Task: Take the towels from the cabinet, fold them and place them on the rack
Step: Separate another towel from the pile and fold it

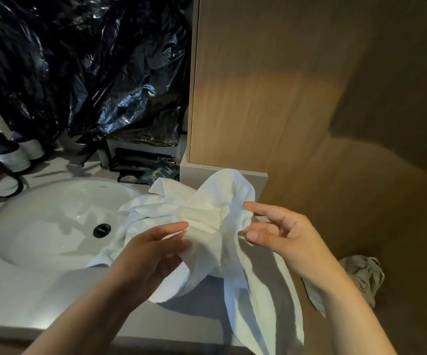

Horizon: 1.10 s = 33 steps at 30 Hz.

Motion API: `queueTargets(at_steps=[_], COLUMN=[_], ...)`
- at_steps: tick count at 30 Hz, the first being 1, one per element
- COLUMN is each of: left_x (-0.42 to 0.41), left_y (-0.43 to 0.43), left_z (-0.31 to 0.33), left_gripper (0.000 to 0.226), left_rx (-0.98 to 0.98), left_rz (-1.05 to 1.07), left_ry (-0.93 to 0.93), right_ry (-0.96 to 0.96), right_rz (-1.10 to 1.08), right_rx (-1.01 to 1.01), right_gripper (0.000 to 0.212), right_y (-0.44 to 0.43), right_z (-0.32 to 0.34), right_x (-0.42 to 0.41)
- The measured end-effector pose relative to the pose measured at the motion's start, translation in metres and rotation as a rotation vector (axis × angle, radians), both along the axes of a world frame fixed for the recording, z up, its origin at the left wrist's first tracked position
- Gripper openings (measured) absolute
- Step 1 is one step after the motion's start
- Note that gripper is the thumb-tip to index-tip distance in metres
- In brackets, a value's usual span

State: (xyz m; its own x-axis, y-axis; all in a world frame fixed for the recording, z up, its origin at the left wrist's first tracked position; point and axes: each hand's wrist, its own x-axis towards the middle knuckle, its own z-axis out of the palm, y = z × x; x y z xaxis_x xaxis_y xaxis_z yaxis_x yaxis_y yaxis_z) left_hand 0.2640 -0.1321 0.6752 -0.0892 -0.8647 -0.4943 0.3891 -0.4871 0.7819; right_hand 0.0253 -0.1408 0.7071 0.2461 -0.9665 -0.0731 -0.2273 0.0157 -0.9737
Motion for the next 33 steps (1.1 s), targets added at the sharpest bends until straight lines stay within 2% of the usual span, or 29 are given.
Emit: queueTargets(at_steps=[3,6,8,11,14,16,19,23,26,28,31,33], left_x=[0.003,0.002,0.0,0.004,0.009,0.008,0.004,0.0,-0.009,-0.016,-0.025,-0.03], left_y=[0.006,0.015,0.02,0.02,0.017,0.015,0.011,0.003,-0.001,-0.004,-0.007,-0.007], left_z=[-0.002,-0.007,-0.01,-0.013,-0.007,-0.003,0.002,0.01,0.016,0.02,0.023,0.027], left_gripper=[0.034,0.026,0.022,0.026,0.029,0.031,0.029,0.016,0.015,0.013,0.018,0.018], left_rx=[0.113,0.3,0.324,0.188,0.013,-0.086,-0.18,-0.297,-0.37,-0.382,-0.332,-0.344], left_rz=[0.067,0.039,0.022,-0.024,-0.009,0.038,0.057,0.056,0.036,0.05,0.114,0.073], left_ry=[0.119,0.349,0.444,0.295,-0.101,-0.22,-0.19,-0.287,-0.322,-0.32,-0.25,-0.191], right_ry=[0.051,0.142,0.187,0.254,0.321,0.375,0.363,0.281,0.256,0.249,0.249,0.253], right_rz=[-0.088,-0.169,-0.189,-0.173,-0.151,-0.156,-0.196,-0.153,-0.186,-0.205,-0.208,-0.213], right_rx=[-0.094,-0.181,-0.213,-0.259,-0.311,-0.369,-0.426,-0.354,-0.388,-0.384,-0.356,-0.336], right_gripper=[0.03,0.021,0.017,0.015,0.014,0.012,0.011,0.006,0.007,0.006,0.017,0.02], right_y=[-0.004,-0.008,-0.011,-0.013,-0.014,-0.014,-0.013,-0.008,-0.006,-0.006,-0.005,-0.004], right_z=[-0.006,-0.013,-0.015,-0.016,-0.015,-0.014,-0.009,-0.001,0.002,0.004,0.006,0.008], right_x=[0.009,0.015,0.018,0.017,0.014,0.012,0.009,0.004,0.002,0.0,-0.006,-0.007])
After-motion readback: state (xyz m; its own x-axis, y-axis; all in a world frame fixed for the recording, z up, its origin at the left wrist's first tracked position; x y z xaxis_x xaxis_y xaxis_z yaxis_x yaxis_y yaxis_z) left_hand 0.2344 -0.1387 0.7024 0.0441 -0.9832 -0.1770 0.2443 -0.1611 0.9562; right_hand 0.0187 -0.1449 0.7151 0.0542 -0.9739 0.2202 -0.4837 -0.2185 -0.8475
